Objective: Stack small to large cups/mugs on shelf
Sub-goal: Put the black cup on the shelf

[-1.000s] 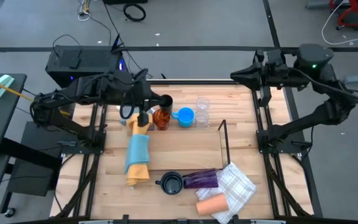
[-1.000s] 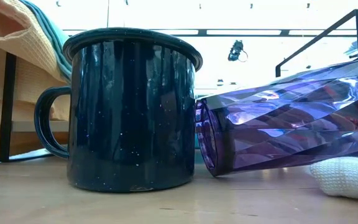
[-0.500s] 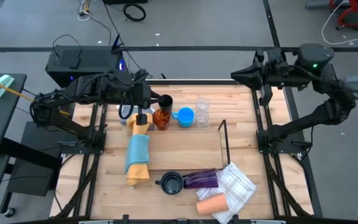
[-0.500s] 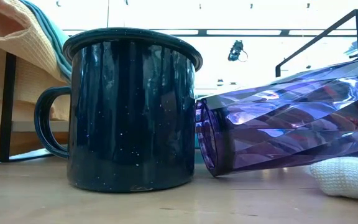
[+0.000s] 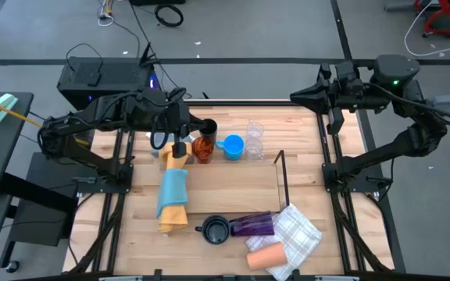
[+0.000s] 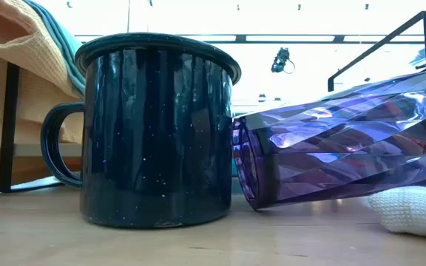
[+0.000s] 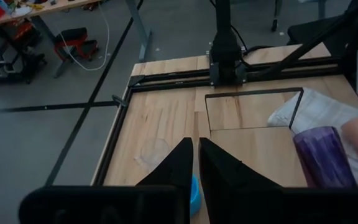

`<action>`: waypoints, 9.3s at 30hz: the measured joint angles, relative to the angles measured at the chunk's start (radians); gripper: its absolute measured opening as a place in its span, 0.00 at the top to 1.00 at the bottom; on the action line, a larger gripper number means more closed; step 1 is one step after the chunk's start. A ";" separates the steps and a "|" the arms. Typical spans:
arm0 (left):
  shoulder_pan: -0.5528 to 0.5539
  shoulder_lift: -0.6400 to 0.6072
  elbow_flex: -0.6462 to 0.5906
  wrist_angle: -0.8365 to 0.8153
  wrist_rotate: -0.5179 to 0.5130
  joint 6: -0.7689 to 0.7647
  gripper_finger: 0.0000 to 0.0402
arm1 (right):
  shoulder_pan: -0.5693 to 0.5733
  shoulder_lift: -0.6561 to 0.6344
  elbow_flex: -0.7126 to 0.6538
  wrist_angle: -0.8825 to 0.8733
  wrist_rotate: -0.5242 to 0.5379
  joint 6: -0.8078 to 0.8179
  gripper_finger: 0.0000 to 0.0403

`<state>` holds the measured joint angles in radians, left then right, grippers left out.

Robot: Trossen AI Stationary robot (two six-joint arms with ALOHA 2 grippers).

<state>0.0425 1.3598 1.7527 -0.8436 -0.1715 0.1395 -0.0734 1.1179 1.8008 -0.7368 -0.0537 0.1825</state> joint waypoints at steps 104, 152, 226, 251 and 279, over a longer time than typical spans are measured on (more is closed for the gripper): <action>0.197 0.381 -0.108 -0.069 0.121 -0.446 0.91 | 0.026 0.041 -0.001 -0.034 -0.029 -0.036 0.91; 0.306 0.556 -0.021 -0.200 0.143 -0.416 0.46 | 0.026 0.061 0.000 -0.033 -0.030 -0.001 0.91; 0.335 0.674 0.007 -0.245 0.145 -0.362 0.75 | 0.026 0.060 -0.001 -0.033 -0.030 0.001 0.91; 0.353 0.678 0.244 -0.450 0.108 -0.206 0.98 | 0.026 0.060 -0.001 -0.034 -0.030 -0.007 0.91; -0.039 0.579 0.545 -0.727 0.105 -0.451 0.98 | 0.026 0.060 -0.001 -0.054 -0.030 -0.022 0.91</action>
<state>0.0038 1.9388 2.2981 -1.5707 -0.0665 -0.3111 -0.0475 1.1782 1.7996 -0.7909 -0.0834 0.1608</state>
